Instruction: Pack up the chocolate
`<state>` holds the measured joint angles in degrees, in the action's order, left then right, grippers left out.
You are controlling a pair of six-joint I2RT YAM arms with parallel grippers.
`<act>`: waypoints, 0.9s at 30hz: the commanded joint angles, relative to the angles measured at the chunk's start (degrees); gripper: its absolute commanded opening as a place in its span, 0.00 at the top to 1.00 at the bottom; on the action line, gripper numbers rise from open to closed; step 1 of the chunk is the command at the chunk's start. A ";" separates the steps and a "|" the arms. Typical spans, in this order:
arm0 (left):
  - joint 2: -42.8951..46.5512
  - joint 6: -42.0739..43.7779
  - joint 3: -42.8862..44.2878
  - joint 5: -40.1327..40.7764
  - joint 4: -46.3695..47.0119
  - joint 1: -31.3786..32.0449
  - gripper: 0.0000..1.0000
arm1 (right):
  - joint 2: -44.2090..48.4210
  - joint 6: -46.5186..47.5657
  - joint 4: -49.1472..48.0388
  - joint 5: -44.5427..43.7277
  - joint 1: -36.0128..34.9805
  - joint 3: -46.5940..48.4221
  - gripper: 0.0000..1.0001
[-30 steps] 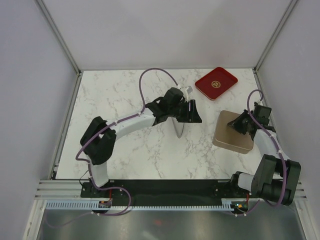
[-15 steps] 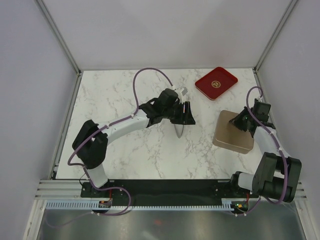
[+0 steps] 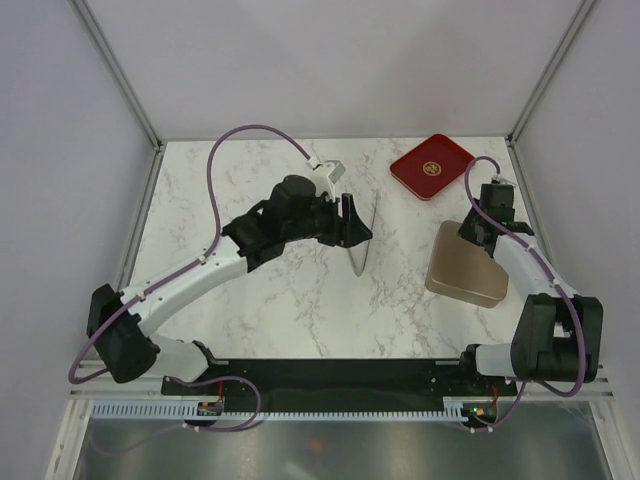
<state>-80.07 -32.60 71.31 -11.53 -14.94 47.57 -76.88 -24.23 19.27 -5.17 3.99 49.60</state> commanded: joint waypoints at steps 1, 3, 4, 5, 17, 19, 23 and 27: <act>1.50 2.37 -3.19 5.02 -2.38 -0.29 0.35 | -1.16 0.76 -2.64 -8.44 0.14 -1.17 0.93; 1.32 1.93 -4.16 5.46 -2.20 -0.20 0.35 | -3.62 0.41 -4.93 -9.15 0.14 -0.83 0.93; 1.06 1.66 -4.42 5.47 -2.37 -0.29 0.35 | -4.50 0.32 -6.94 -9.68 0.05 -0.74 0.93; 0.28 1.40 -4.60 5.20 -2.38 -0.20 0.35 | -6.42 0.41 -7.75 -9.95 0.14 -0.65 0.93; -4.65 -1.15 -0.56 4.32 -2.55 -0.20 0.35 | -8.38 0.85 -9.95 -6.70 -0.03 -0.83 0.93; -4.39 -0.98 -0.12 4.23 -2.64 -0.20 0.35 | -7.15 0.59 -8.29 -6.43 -0.47 0.40 0.92; -2.02 0.16 0.41 4.76 -2.73 -0.20 0.35 | -3.90 0.06 -5.21 -4.68 -1.09 3.21 0.92; 1.75 1.40 -0.38 5.38 -3.43 -0.11 0.35 | -2.13 -0.12 -3.63 0.67 -3.54 4.53 0.92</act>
<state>-83.07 -32.69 69.17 -7.92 -18.57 47.59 -82.04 -24.03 13.67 -9.21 2.28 51.09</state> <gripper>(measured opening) 0.646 0.080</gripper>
